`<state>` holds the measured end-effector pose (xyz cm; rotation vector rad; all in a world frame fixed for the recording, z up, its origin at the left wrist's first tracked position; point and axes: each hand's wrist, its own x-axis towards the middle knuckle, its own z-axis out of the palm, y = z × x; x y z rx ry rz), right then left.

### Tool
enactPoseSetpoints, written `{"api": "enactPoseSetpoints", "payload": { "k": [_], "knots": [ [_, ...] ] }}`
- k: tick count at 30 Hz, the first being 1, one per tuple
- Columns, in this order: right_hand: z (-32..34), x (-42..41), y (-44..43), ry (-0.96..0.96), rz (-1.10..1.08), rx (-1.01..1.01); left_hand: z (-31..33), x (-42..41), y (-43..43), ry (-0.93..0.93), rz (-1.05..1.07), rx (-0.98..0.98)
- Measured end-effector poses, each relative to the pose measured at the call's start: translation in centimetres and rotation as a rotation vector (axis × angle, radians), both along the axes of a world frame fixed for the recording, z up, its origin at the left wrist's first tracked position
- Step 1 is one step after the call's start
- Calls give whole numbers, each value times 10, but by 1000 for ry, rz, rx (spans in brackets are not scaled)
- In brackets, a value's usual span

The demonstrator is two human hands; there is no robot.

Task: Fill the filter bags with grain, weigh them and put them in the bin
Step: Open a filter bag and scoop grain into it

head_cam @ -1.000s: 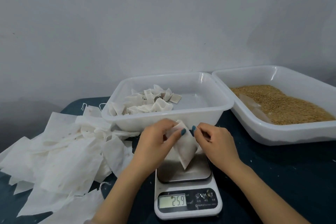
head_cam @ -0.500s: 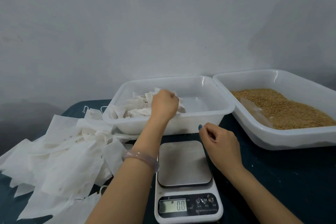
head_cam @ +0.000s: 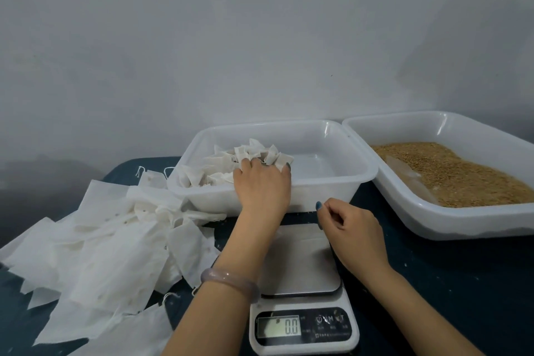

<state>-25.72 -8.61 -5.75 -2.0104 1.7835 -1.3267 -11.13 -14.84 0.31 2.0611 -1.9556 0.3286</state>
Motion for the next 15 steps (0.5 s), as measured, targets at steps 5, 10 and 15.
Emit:
{"api": "enactPoseSetpoints", "payload": {
  "k": [5,10,15],
  "knots": [
    [0,1,1,19,15,-13,13,11,20,32,-57,-201],
    [0,0,0,13,21,-10,41,49,29,197,53,-228],
    [0,1,1,-9,41,2,48,110,33,140,292,-44]
  ]
}}
